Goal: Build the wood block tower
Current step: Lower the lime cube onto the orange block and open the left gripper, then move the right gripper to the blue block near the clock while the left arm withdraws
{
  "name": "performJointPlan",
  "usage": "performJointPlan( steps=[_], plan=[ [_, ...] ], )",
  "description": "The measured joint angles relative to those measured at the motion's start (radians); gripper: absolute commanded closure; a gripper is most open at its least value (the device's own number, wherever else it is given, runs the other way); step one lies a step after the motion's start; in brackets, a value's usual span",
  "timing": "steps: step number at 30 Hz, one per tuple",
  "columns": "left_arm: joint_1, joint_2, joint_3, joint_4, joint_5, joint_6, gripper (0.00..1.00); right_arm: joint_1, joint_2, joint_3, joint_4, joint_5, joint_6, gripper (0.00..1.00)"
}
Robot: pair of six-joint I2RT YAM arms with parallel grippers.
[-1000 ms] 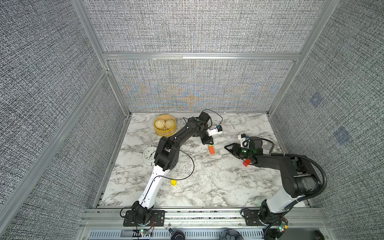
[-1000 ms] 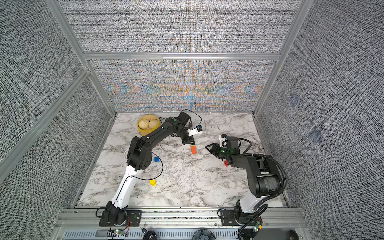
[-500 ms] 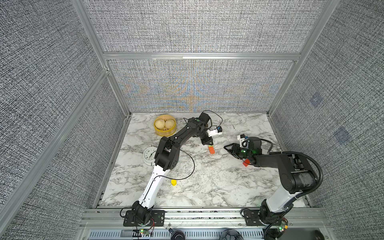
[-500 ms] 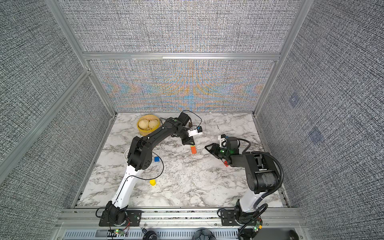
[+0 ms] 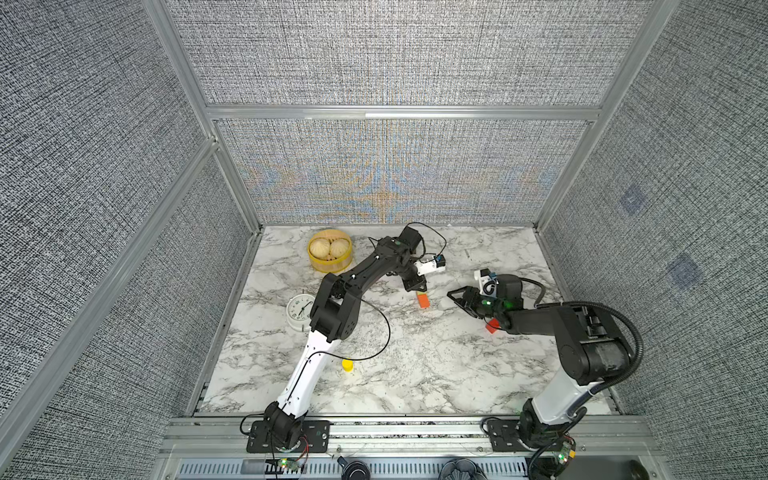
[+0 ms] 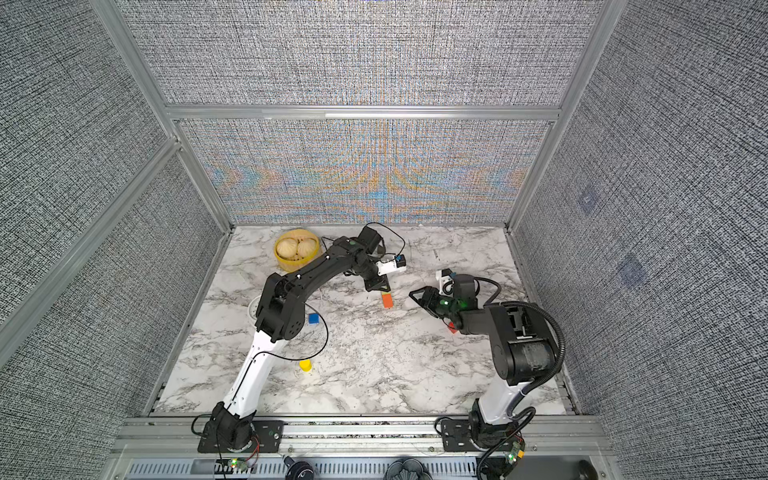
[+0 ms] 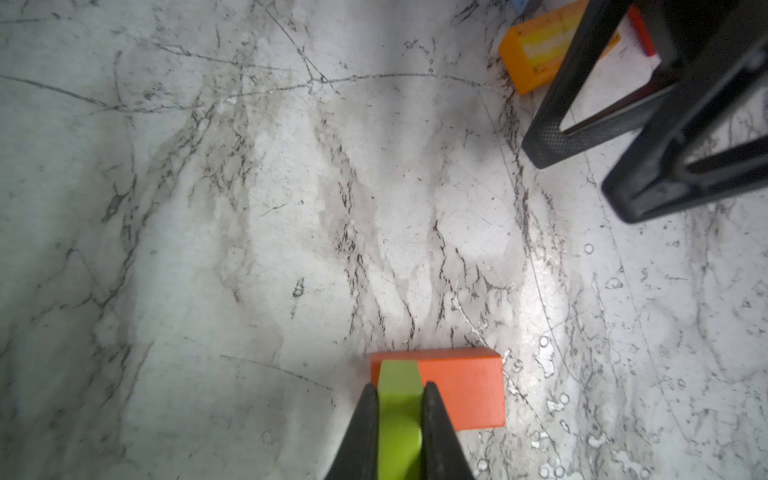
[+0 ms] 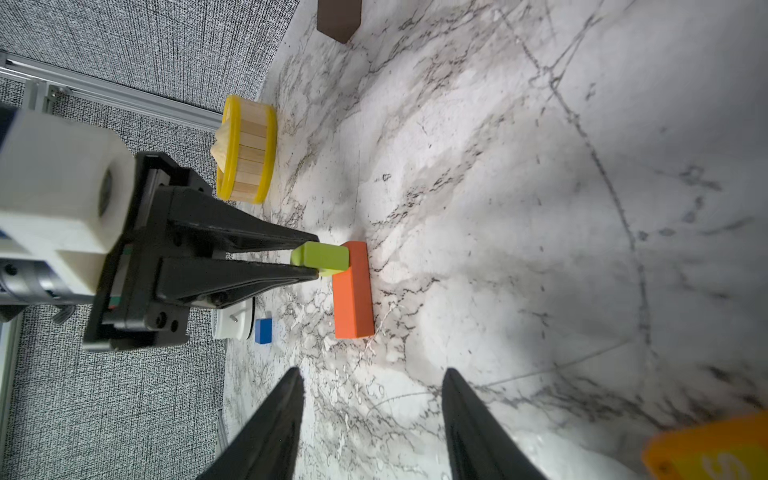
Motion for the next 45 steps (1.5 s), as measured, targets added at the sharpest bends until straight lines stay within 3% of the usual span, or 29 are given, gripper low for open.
performJointPlan(
  steps=[18,22,23,24,31,37,45],
  plan=[
    [-0.005,-0.016,-0.024,0.016,-0.023,0.004,0.50,-0.002,0.004,-0.006,0.007,-0.002,0.001,0.44],
    [-0.005,-0.033,-0.029,0.023,-0.040,0.002,0.26,-0.002,0.003,-0.006,0.006,-0.002,0.004,0.44],
    [-0.005,-0.040,-0.029,0.026,-0.046,0.000,0.09,-0.002,-0.001,-0.005,0.000,0.000,0.003,0.44],
    [-0.006,-0.047,-0.031,0.027,-0.051,-0.001,0.02,-0.003,-0.010,-0.001,-0.023,0.004,-0.002,0.44],
    [-0.006,-0.142,-0.074,0.051,-0.101,-0.048,0.01,-0.003,-0.119,0.057,-0.208,0.064,-0.064,0.41],
    [-0.006,-0.320,-0.217,0.104,-0.177,-0.116,0.01,0.018,-0.211,0.150,-0.432,0.122,-0.158,0.36],
    [-0.005,-0.593,-0.473,0.230,-0.482,-0.372,0.01,0.119,-0.278,0.321,-0.724,0.204,-0.302,0.33]
  ],
)
